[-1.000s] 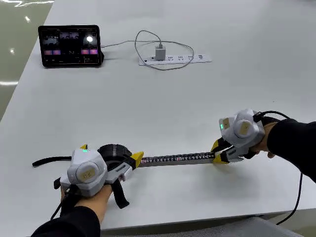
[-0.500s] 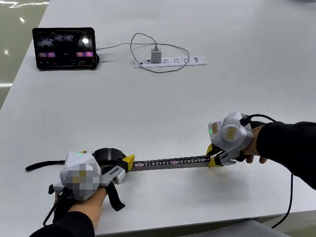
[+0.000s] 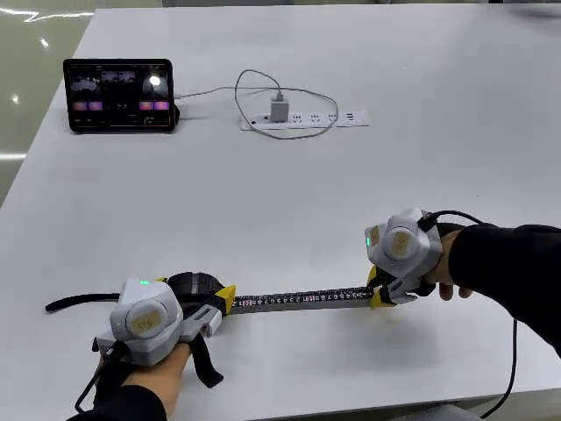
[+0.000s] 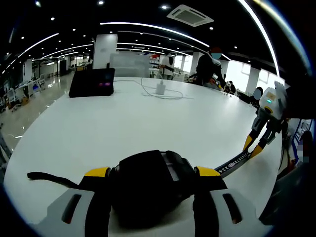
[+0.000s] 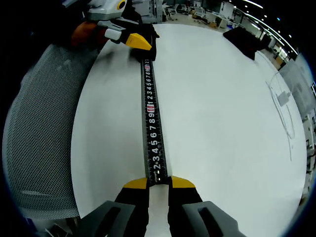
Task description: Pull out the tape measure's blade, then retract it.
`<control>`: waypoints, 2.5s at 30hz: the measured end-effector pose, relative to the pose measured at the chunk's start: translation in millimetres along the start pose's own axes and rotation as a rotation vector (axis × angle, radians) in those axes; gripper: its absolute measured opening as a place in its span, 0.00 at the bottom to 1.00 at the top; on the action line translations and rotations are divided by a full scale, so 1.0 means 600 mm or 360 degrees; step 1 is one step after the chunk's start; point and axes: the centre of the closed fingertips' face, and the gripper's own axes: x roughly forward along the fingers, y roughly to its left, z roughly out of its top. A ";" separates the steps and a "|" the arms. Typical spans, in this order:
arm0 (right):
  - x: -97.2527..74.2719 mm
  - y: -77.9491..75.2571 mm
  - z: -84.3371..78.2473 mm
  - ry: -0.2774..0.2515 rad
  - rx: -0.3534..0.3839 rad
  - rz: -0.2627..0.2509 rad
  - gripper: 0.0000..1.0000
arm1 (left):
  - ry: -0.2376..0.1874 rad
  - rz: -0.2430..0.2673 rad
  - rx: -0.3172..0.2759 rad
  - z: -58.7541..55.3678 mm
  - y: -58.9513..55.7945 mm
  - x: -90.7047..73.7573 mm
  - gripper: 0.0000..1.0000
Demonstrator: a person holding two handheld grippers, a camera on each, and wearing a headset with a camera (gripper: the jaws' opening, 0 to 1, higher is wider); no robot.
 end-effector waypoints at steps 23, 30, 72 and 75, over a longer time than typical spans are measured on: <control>0.001 0.003 0.009 0.0011 -0.0080 0.0015 0.11 | 0.0022 -0.0006 0.0041 -0.001 -0.002 0.000 0.62; 0.003 0.002 0.013 0.0006 -0.0092 0.0009 0.11 | 0.0021 -0.0005 0.0042 -0.001 -0.001 0.001 0.62; 0.016 0.004 0.046 0.0008 0.0034 0.0019 0.11 | 0.0020 -0.0013 0.0048 -0.002 -0.003 -0.002 0.62; 0.016 0.004 0.047 0.0006 0.0032 0.0016 0.11 | 0.0021 -0.0013 0.0044 -0.002 -0.003 -0.002 0.62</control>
